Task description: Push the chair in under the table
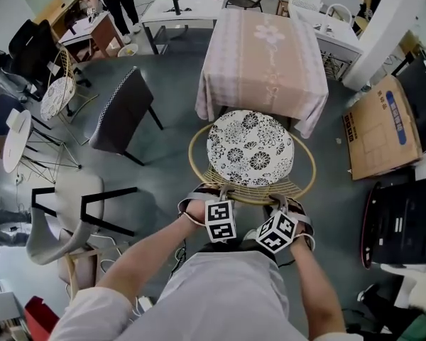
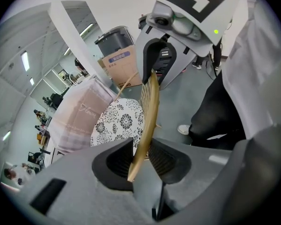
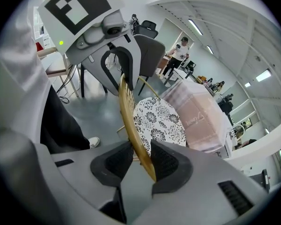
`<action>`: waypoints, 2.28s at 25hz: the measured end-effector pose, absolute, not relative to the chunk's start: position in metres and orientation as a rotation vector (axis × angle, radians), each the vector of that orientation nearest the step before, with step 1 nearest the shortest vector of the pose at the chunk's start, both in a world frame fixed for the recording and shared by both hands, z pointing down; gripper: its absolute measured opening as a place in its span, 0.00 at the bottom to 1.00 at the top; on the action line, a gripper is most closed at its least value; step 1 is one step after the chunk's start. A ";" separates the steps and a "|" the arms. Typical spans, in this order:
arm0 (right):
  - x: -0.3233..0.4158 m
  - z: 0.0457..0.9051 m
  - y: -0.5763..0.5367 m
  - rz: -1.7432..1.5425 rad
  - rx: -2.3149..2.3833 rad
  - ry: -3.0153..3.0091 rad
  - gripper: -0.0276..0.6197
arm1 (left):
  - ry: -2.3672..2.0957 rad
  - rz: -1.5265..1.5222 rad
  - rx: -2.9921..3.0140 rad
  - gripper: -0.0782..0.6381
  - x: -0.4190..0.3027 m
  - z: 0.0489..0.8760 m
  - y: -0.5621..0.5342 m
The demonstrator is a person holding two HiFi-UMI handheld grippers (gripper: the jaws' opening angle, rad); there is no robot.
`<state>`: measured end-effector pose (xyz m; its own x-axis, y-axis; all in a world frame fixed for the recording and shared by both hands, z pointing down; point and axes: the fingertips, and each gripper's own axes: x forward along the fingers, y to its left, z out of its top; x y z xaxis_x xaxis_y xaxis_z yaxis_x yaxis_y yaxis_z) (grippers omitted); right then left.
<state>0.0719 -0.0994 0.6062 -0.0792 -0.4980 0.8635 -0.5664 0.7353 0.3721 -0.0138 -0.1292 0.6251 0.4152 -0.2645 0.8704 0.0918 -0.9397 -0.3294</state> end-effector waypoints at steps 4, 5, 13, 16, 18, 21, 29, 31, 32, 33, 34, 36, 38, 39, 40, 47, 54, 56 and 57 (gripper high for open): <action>0.072 0.606 -0.112 0.076 0.850 -1.715 0.20 | 0.177 -1.550 -2.351 0.26 -0.013 0.625 -0.144; 0.073 0.606 -0.115 0.077 0.852 -1.715 0.20 | 0.183 -1.552 -2.348 0.26 -0.012 0.625 -0.147; 0.076 0.605 -0.150 0.081 0.869 -1.726 0.20 | 0.223 -1.586 -2.352 0.26 -0.008 0.626 -0.186; 0.079 0.606 -0.163 0.085 0.868 -1.724 0.20 | 0.242 -1.594 -2.358 0.27 -0.005 0.626 -0.200; 0.083 0.606 -0.172 0.087 0.868 -1.725 0.20 | 0.252 -1.597 -2.356 0.27 -0.002 0.626 -0.209; 0.090 0.604 -0.187 0.086 0.877 -1.726 0.20 | 0.269 -1.603 -2.354 0.27 0.006 0.625 -0.225; 0.108 0.605 -0.221 0.077 0.865 -1.746 0.20 | 0.302 -1.626 -2.350 0.27 0.024 0.626 -0.259; 0.113 0.605 -0.229 0.069 0.864 -1.749 0.20 | 0.311 -1.628 -2.350 0.27 0.029 0.626 -0.267; 0.116 0.605 -0.233 0.066 0.864 -1.750 0.20 | 0.317 -1.629 -2.351 0.28 0.031 0.626 -0.271; 0.119 0.605 -0.237 0.063 0.863 -1.750 0.20 | 0.323 -1.629 -2.352 0.28 0.034 0.626 -0.274; 0.122 0.605 -0.241 0.060 0.863 -1.750 0.20 | 0.330 -1.630 -2.354 0.28 0.037 0.626 -0.278; 0.128 0.605 -0.249 0.055 0.860 -1.752 0.20 | 0.340 -1.633 -2.354 0.28 0.043 0.626 -0.286; 0.134 0.605 -0.256 0.051 0.855 -1.754 0.20 | 0.349 -1.636 -2.355 0.28 0.048 0.626 -0.293; 0.136 0.604 -0.259 0.048 0.852 -1.757 0.20 | 0.354 -1.638 -2.356 0.28 0.051 0.626 -0.296; 0.138 0.604 -0.262 0.046 0.851 -1.760 0.20 | 0.359 -1.640 -2.358 0.28 0.053 0.625 -0.298; 0.148 0.604 -0.281 0.043 0.845 -1.780 0.20 | 0.390 -1.656 -2.356 0.28 0.062 0.625 -0.317; 0.154 0.605 -0.294 0.046 0.827 -1.788 0.20 | 0.402 -1.660 -2.357 0.28 0.068 0.625 -0.330; 0.156 0.605 -0.299 0.046 0.825 -1.791 0.20 | 0.408 -1.661 -2.358 0.28 0.070 0.626 -0.335; 0.157 0.605 -0.302 0.046 0.824 -1.792 0.20 | 0.412 -1.661 -2.359 0.28 0.071 0.626 -0.338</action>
